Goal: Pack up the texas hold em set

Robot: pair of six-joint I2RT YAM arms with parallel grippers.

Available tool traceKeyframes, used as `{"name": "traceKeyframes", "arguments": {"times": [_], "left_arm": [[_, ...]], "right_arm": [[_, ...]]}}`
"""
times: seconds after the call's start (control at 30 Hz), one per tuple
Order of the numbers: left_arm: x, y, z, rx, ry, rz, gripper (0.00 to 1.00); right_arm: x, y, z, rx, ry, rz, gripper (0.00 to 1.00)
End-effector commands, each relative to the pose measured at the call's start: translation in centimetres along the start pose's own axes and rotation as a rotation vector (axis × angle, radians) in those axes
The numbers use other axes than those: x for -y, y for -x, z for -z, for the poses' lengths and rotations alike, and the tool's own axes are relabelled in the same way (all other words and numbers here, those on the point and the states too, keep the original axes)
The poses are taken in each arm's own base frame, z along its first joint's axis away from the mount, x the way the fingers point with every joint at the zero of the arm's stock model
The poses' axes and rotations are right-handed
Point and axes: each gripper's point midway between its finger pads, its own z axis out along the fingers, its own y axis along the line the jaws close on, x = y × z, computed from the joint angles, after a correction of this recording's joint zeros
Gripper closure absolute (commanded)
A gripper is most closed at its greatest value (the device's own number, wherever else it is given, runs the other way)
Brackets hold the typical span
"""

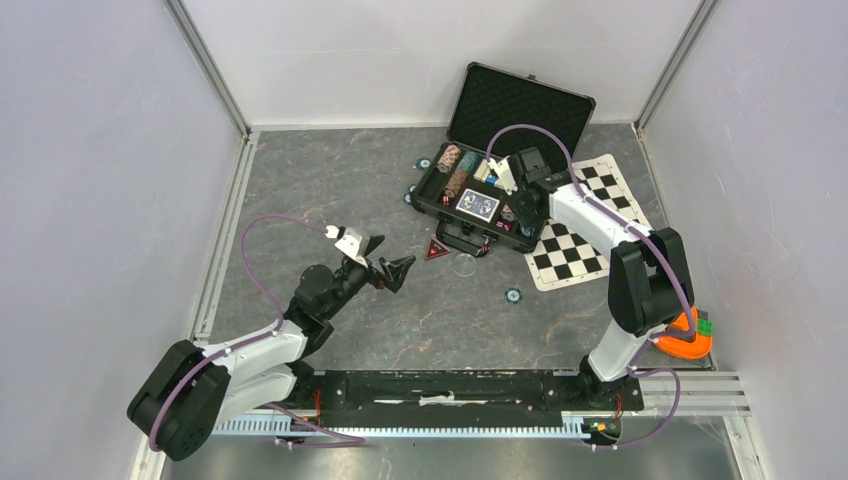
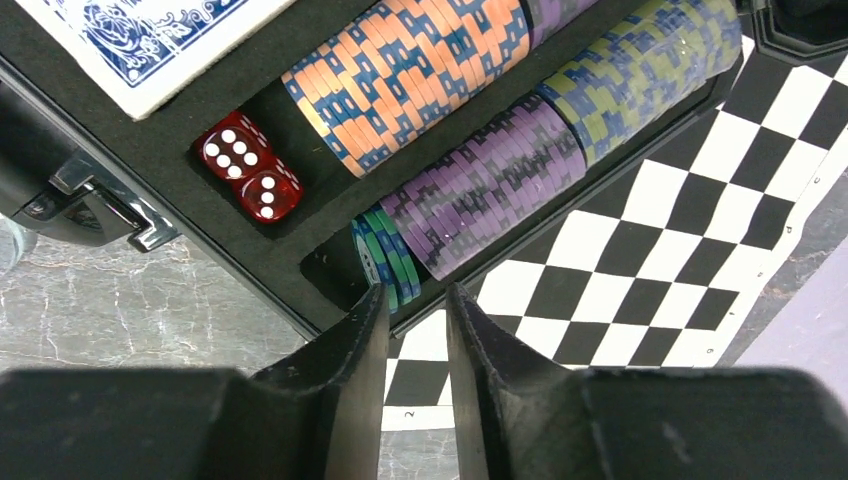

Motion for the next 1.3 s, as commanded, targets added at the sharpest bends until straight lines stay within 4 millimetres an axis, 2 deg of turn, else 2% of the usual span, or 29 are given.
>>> {"name": "traceKeyframes", "arguments": {"times": [0.0, 0.13, 0.4, 0.53, 0.67, 0.8, 0.87, 0.9, 1.03, 1.13, 1.2, 1.23, 1.27], "left_arm": [[0.1, 0.9, -0.1, 0.037, -0.004, -0.034, 0.0], [0.0, 0.8, -0.1, 0.037, -0.001, -0.032, 0.0], [0.0, 0.9, 0.0, 0.038, 0.0, -0.034, 0.0], [0.1, 0.8, 0.0, 0.034, -0.002, -0.032, 0.0], [-0.1, 0.7, -0.2, 0.017, 0.008, -0.015, 0.0], [0.0, 0.8, -0.2, 0.019, 0.011, 0.0, 0.0], [-0.1, 1.1, -0.1, 0.027, 0.018, 0.006, 0.0], [-0.3, 1.2, 0.0, 0.032, 0.028, 0.01, 0.0], [-1.1, 1.5, 0.0, 0.032, 0.092, 0.067, 0.0], [-2.2, 1.9, 0.1, 0.058, 0.17, 0.139, 0.0], [-4.0, 2.0, 0.5, 0.087, 0.295, 0.254, 0.0], [-5.4, 1.6, 0.8, 0.083, 0.406, 0.359, 0.0], [-6.0, 1.1, 1.0, 0.054, 0.463, 0.404, 0.0]], "right_arm": [[1.2, 1.2, 1.6, 0.067, -0.059, -0.049, 0.65], [1.4, 1.9, 2.7, 0.129, -0.066, -0.079, 0.59], [1.2, 1.8, 4.0, 0.185, -0.057, -0.109, 0.58], [0.0, 2.1, 5.2, 0.259, 0.007, -0.131, 0.56], [-1.6, 2.2, 7.2, 0.353, 0.078, -0.16, 0.47], [-1.6, 0.5, 8.9, 0.384, 0.056, -0.216, 0.29], [-0.8, -0.9, 9.5, 0.387, -0.004, -0.263, 0.06], [-0.3, -1.7, 9.5, 0.383, -0.04, -0.319, 0.02], [1.3, -5.0, 10.6, 0.369, -0.169, -0.469, 0.02], [-0.1, -5.8, 11.1, 0.386, -0.102, -0.545, 0.02], [-0.4, -6.8, 10.9, 0.365, -0.101, -0.581, 0.02], [-0.6, -7.7, 10.7, 0.325, -0.106, -0.612, 0.02], [-1.2, -8.0, 10.6, 0.296, -0.083, -0.605, 0.02]]}}
